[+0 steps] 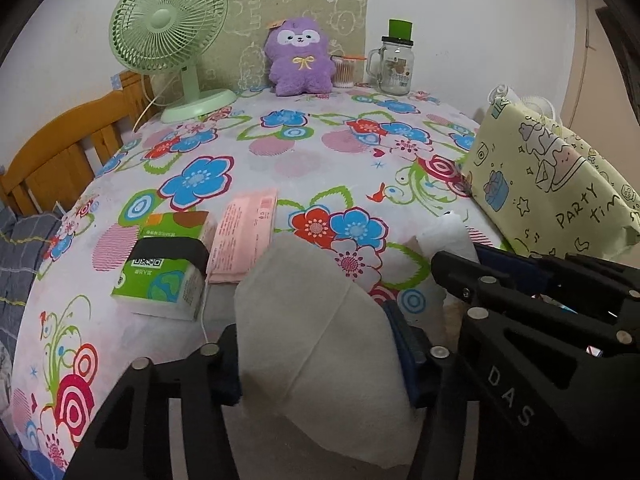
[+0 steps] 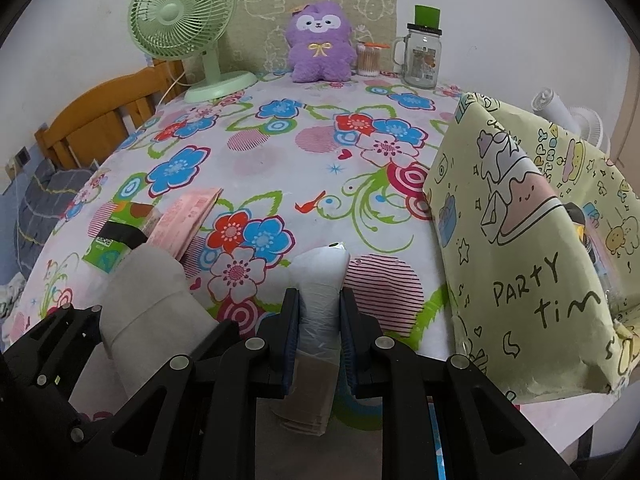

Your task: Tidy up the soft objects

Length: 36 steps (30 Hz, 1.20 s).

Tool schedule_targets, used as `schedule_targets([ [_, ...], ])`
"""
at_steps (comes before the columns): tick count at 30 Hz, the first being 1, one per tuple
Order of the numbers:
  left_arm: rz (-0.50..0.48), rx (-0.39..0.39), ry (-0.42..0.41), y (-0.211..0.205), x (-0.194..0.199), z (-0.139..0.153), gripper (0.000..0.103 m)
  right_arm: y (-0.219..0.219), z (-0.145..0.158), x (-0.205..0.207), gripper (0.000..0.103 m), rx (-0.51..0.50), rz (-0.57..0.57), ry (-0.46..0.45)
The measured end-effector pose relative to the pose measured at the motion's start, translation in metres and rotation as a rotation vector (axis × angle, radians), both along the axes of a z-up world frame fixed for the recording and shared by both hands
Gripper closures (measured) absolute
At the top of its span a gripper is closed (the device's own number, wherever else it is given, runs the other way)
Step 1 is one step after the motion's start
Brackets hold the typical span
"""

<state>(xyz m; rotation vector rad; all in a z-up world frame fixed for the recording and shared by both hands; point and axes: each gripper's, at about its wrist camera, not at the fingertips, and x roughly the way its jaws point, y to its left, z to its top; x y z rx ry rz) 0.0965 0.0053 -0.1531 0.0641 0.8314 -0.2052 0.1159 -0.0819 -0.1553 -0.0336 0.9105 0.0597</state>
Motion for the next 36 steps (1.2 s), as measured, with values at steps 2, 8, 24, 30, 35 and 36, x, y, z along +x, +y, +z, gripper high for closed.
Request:
schedule_targets([
  [2,0.001,-0.003,-0.003,0.0,-0.001,0.002,0.05,0.0,0.001,0.0,0.081,0.003,0.001,-0.003],
  [8,0.017,-0.003,-0.034,0.006,-0.001,0.015,0.05,0.001,0.011,-0.002,0.081,0.009,0.007,-0.028],
  [24,0.022,0.01,-0.138,-0.003,-0.006,0.064,0.05,-0.002,0.062,-0.007,0.081,0.022,0.031,-0.159],
  [30,0.015,0.015,-0.177,-0.012,-0.008,0.081,0.05,-0.01,0.08,-0.011,0.081,0.022,0.029,-0.199],
  [35,0.005,0.006,-0.207,-0.022,-0.01,0.093,0.051,-0.019,0.093,-0.014,0.081,0.02,0.023,-0.225],
  [36,0.003,0.007,-0.211,-0.024,-0.01,0.095,0.051,-0.021,0.096,-0.015,0.081,0.018,0.022,-0.233],
])
